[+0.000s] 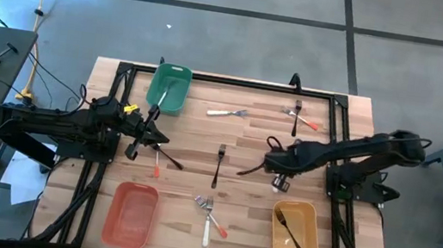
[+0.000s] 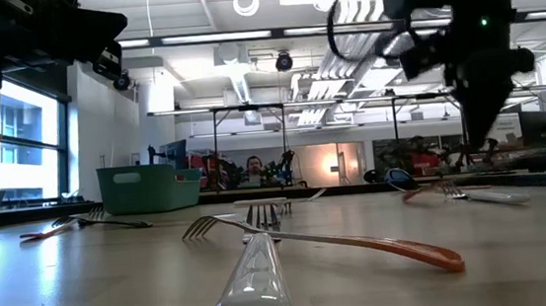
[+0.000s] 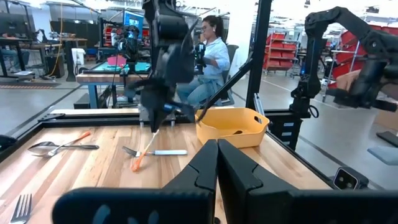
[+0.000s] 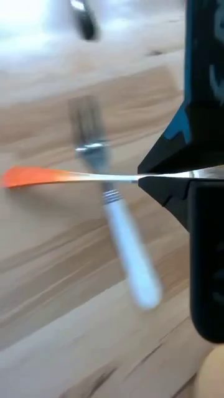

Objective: Sort silverware by color (type)
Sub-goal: Put the orange fork into the orange bin

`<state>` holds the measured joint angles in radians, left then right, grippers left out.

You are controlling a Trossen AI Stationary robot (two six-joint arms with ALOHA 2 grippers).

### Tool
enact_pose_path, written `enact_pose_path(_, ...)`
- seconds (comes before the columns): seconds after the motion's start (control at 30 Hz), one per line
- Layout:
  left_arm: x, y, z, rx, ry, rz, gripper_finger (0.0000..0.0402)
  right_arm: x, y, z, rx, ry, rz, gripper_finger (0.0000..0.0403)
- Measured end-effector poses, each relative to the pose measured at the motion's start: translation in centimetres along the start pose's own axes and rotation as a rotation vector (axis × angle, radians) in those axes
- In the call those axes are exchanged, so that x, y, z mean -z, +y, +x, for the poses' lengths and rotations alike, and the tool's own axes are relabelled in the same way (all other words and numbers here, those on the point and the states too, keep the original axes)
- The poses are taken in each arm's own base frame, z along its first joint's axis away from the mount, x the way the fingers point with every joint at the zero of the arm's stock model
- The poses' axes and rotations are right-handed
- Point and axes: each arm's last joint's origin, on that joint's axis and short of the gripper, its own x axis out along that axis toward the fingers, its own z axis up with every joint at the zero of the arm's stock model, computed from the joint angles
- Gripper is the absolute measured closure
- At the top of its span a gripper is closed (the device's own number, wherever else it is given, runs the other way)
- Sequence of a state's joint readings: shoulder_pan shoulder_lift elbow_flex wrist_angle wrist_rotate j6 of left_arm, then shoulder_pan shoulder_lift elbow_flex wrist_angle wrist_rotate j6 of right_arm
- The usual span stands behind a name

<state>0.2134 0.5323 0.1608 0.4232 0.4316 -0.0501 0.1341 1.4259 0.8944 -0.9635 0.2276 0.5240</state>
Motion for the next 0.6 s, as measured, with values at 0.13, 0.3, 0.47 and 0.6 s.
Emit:
enact_pose_path(0.13, 0.0, 0.0, 0.0, 0.0, 0.0, 0.0, 0.0401, -0.8, 1.2, -1.2, -0.053, -0.241, 0.003, 0.0403)
enact_pose_path(0.3, 0.0, 0.0, 0.0, 0.0, 0.002, -0.02, 0.0401, -1.5, 2.7, -0.7, -0.116, -0.43, -0.05, 0.0403)
enact_pose_path(0.47, 0.2, 0.1, 0.1, -0.001, 0.016, -0.033, 0.0401, -1.8, 3.3, 0.7, -0.157, -0.515, -0.048, 0.0403)
enact_pose_path(0.6, 0.7, 0.2, 0.4, -0.004, 0.053, -0.064, 0.0401, -1.8, 3.5, 1.1, -0.172, -0.52, -0.04, 0.0403)
